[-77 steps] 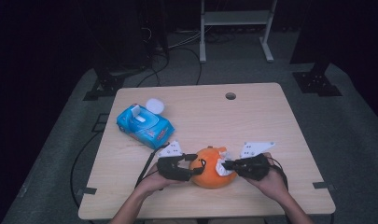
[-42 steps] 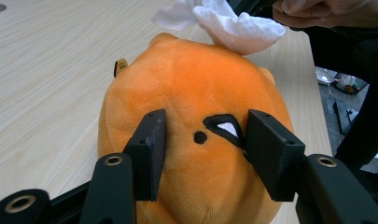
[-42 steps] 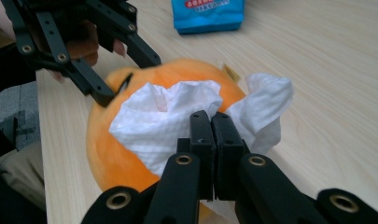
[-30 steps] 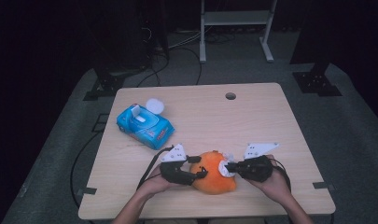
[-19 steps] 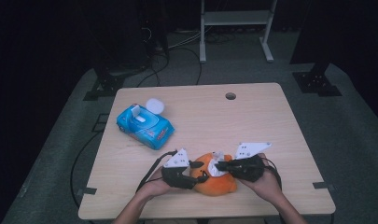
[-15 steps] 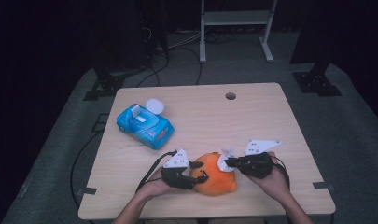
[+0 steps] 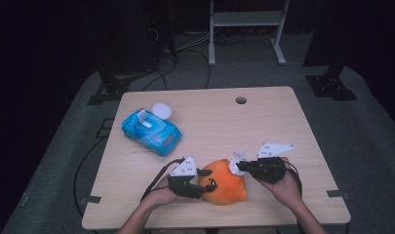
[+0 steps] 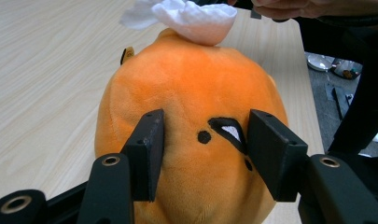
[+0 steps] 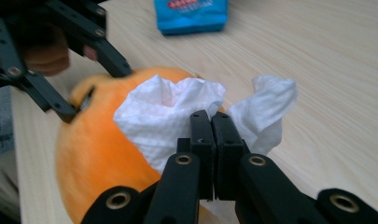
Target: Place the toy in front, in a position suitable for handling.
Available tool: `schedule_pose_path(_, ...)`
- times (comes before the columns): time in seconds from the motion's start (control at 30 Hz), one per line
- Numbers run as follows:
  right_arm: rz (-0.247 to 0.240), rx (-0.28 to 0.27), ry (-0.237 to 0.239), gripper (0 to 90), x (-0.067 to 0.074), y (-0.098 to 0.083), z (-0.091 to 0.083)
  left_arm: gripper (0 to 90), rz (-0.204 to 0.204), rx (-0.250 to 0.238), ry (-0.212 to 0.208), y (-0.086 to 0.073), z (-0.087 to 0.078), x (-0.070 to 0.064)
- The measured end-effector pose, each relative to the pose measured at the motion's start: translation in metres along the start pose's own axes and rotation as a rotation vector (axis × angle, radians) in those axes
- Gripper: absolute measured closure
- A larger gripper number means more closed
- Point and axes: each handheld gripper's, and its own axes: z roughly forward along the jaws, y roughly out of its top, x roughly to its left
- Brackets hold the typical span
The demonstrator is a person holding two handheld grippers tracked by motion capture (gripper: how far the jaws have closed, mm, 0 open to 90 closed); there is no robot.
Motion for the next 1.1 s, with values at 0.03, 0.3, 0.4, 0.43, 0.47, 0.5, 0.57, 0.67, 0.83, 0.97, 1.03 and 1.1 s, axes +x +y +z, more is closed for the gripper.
schedule_pose_path(0.03, 0.013, 0.001, -0.001, 88.0, -0.003, -0.002, -0.002, 46.5, -0.004, 0.0, 0.001, -0.001, 0.0, 0.001)
schedule_pose_path(0.3, -0.02, -0.014, 0.037, 88.0, 0.009, 0.002, -0.003, 46.6, -0.059, -0.012, 0.036, -0.003, 0.001, 0.009)
schedule_pose_path(0.4, -0.028, 0.023, 0.025, 87.9, 0.005, -0.004, -0.001, 46.5, -0.079, -0.023, 0.038, -0.006, -0.001, 0.011)
schedule_pose_path(0.43, -0.028, 0.023, 0.025, 87.9, 0.005, -0.004, -0.001, 46.5, -0.079, -0.024, 0.041, -0.007, -0.002, 0.011)
schedule_pose_path(0.47, -0.018, 0.03, 0.017, 87.9, 0.003, -0.006, -0.003, 46.5, -0.085, -0.025, 0.041, -0.007, -0.002, 0.012)
schedule_pose_path(0.5, -0.006, 0.039, 0.0, 87.9, 0.001, -0.01, -0.008, 46.5, -0.105, -0.031, 0.046, -0.008, -0.003, 0.016)
schedule_pose_path(0.57, -0.009, 0.015, 0.017, 87.9, 0.003, -0.009, -0.012, 46.7, -0.114, -0.032, 0.044, -0.009, -0.003, 0.018)
schedule_pose_path(0.67, -0.052, -0.011, 0.063, 87.9, 0.016, 0.0, -0.01, 47.0, -0.108, -0.027, 0.046, -0.007, -0.001, 0.02)
schedule_pose_path(0.83, -0.068, 0.036, 0.073, 87.8, 0.017, -0.003, -0.002, 47.1, -0.106, -0.028, 0.046, -0.008, -0.001, 0.019)
schedule_pose_path(0.97, -0.076, 0.067, 0.002, 87.8, 0.008, -0.008, -0.006, 47.0, -0.104, -0.026, 0.051, -0.006, 0.0, 0.02)
schedule_pose_path(1.03, -0.081, 0.042, 0.012, 87.8, 0.011, -0.005, -0.009, 46.9, -0.103, -0.026, 0.053, -0.006, 0.0, 0.02)
schedule_pose_path(1.1, -0.082, -0.002, 0.065, 87.8, 0.018, 0.001, -0.01, 46.9, -0.105, -0.033, 0.061, -0.005, 0.002, 0.02)
